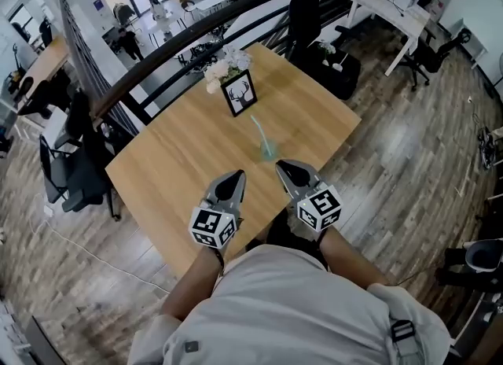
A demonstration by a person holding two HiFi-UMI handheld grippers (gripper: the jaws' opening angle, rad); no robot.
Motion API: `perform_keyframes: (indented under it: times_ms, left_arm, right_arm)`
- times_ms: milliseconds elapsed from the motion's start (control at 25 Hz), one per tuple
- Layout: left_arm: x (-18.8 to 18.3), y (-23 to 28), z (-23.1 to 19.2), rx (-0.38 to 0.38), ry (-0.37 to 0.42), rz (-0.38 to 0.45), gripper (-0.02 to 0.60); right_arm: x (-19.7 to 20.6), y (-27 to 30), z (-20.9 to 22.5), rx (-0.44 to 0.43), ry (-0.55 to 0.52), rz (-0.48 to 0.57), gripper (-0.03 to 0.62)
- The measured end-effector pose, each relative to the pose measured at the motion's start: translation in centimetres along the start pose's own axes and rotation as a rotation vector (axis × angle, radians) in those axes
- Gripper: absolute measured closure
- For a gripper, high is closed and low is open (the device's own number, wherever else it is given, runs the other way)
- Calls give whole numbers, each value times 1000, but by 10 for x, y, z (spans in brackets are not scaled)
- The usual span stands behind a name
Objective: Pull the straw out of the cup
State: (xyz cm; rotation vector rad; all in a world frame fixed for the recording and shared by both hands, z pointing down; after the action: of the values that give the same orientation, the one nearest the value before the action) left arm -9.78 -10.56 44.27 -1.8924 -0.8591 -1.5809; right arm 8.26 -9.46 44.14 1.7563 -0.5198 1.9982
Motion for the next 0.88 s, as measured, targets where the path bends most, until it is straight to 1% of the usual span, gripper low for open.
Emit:
perform_keyframes:
  times_ms: [120,240,520,640,880]
  left_arm:
    - [2,16,-9,-28,-3,-13,577]
    - [4,36,-18,-46,4,-22,577]
    - [20,82,-39,-117,-28,-56,577]
    - [27,96,-50,-151,-47,-69,577]
    - [43,119,-69,-189,-73,-90,577]
  right_arm:
    - [6,17,22,-19,27,-24,556]
    - [11,37,43,-48,27,-42,542]
    - [26,77,97,-111,60,-127,491]
    - [37,93,113,-141,78,-169,465]
    - [65,118,138,-178,88,-243,457]
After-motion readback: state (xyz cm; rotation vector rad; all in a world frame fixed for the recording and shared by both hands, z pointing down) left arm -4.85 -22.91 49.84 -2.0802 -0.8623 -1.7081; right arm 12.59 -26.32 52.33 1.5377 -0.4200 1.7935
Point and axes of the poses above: the fingertips, and each gripper's own axes: y forward along the fingers, z to its right, x out of its underside, the point moved 7 cm from there along -y, backward along the fingers, and after that the axes turned 8 degrees about z, right-handed, at the moved point
